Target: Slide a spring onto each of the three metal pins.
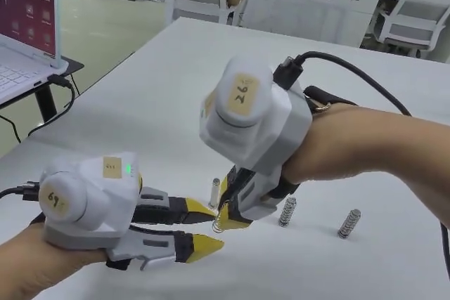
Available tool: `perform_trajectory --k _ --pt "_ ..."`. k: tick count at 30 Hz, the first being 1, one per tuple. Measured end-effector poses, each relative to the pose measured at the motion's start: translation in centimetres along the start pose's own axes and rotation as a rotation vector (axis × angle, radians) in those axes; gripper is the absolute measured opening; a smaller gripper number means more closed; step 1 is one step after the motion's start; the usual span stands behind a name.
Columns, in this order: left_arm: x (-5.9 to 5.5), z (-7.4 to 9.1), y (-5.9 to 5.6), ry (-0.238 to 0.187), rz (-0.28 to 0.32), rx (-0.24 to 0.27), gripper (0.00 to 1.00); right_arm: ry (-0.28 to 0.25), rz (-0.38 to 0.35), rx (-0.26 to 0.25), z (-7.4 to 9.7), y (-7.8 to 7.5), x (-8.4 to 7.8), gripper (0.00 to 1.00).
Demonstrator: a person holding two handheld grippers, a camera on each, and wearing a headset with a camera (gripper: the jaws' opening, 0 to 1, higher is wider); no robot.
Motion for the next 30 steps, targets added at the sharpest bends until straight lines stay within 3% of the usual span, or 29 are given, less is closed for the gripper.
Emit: perform_trajectory --k 30 --pt "-1.2 0.4 1.4 -0.013 0.080 0.079 0.52 -0.010 -0.064 -0.038 1.6 -1.9 -1.1 0.08"
Point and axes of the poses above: the centre of the closed fingertips' face, and the gripper's own axes: z roughly backward along the fingers, y roughly to its left, x roughly out of its top, the point moved 6 cm from there along z, roughly backward along the fingers, and after that the axes turned 14 degrees about x, right-handed, at the moved point
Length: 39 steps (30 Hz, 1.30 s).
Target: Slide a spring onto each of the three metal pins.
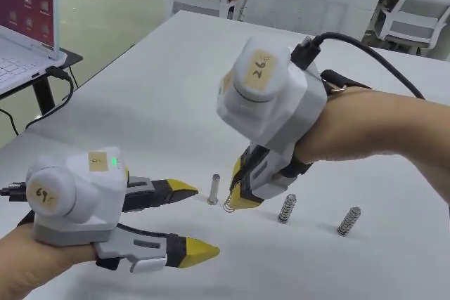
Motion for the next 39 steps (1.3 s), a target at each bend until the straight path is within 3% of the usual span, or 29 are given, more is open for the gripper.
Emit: perform_trajectory --k 14,23,39 --pt "-0.4 0.3 0.2 -0.004 0.011 0.009 0.61 0.012 -0.022 -0.018 0.7 -1.7 -0.3 0.08" --pt "-0.8 0.2 -0.3 0.001 0.016 0.002 0.63 0.015 -0.026 -0.029 0.8 -3.4 0.2 0.08" --pt "-1.0 0.5 -0.2 -0.002 0.020 0.011 0.66 0.025 -0.043 -0.036 -0.5 -5.6 1.2 0.08"
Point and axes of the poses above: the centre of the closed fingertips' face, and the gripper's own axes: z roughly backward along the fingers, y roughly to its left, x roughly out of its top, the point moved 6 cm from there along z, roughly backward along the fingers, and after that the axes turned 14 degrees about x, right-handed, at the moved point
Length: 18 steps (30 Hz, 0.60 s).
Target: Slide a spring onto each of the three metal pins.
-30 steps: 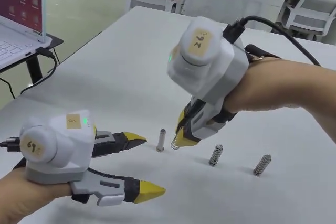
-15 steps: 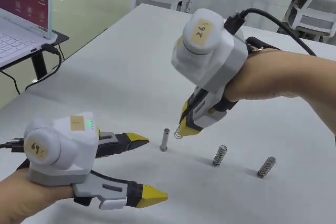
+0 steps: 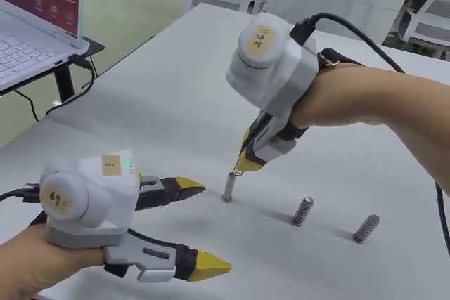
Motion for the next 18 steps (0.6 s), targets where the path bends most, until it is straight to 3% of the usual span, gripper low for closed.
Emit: perform_trajectory --k 18 --pt "0.2 0.3 0.2 -0.004 0.003 0.009 0.69 0.019 -0.028 0.030 -1.5 -1.1 0.1 0.09"
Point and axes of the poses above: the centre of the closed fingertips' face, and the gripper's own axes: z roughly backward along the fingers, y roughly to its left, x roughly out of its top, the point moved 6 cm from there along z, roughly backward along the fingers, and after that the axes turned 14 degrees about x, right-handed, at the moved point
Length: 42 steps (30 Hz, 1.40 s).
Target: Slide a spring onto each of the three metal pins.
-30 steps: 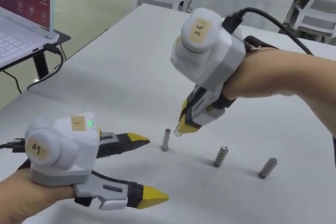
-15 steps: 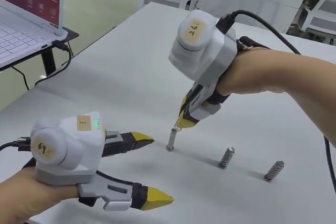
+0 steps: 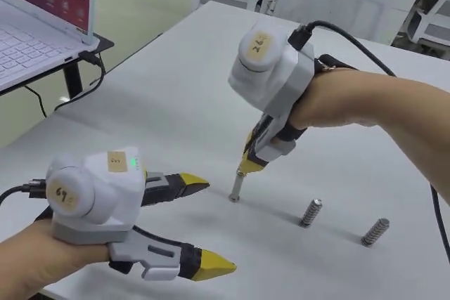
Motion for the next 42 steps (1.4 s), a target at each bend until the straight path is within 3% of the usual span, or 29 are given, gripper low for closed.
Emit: perform_trajectory --k 25,42 --pt "-0.5 0.2 0.4 0.006 -0.002 0.008 0.67 0.101 -0.025 0.048 -3.6 -1.3 -0.7 0.09" --pt "-0.5 0.3 0.3 0.012 -0.004 0.009 0.65 0.128 -0.052 0.069 -5.5 -1.5 -1.9 0.09"
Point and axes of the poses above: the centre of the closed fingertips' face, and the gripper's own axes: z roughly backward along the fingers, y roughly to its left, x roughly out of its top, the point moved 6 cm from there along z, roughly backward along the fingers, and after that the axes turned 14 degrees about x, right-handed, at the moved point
